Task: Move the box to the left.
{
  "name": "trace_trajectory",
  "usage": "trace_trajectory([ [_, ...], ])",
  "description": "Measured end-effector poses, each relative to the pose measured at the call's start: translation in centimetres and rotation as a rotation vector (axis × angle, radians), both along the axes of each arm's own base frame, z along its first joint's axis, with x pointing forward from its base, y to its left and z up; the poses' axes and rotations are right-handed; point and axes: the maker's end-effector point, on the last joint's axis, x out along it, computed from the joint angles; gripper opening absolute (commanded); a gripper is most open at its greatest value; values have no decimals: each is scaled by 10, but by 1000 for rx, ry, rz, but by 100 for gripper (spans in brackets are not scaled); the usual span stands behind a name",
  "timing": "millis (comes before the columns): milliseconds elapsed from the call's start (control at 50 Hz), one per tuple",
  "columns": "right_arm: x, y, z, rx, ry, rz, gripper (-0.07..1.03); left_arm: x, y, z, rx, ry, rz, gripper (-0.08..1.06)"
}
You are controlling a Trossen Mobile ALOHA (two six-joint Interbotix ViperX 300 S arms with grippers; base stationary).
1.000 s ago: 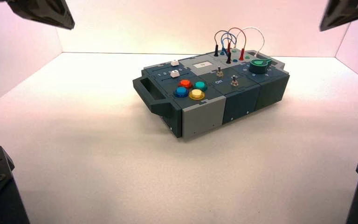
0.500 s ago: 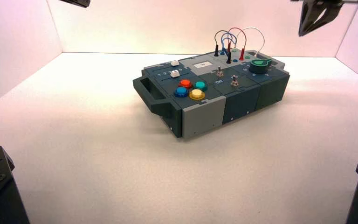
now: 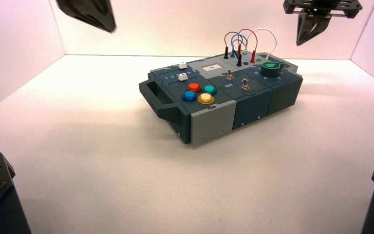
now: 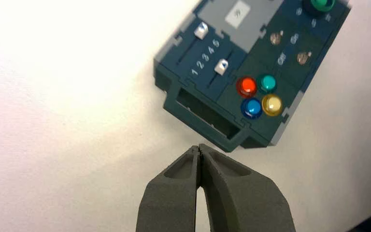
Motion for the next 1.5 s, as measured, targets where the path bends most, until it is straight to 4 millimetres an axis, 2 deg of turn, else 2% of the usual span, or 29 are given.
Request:
trace_trajectory([
  [240, 14, -4, -5, -1, 2, -7, -2, 7, -17, -18, 42, 68, -40, -3],
  [560, 18, -17, -39, 1, 81, -36, -2, 9, -22, -23, 52, 85, -47, -3],
  [860, 10, -17, -72, 4, 163, -36, -2, 9, -22, -35, 75, 117, -53, -3],
  [1060, 6, -16, -76, 5, 192, -35, -2, 9, -23, -49, 105, 153, -67, -3],
  [1280, -4, -19, -79, 7, 241, -40, -2, 16, -28, -47, 106, 144, -79, -3],
  [1500, -22, -16, -85, 9, 325, -33, -2, 27, -36, -43, 104, 131, -90, -3],
])
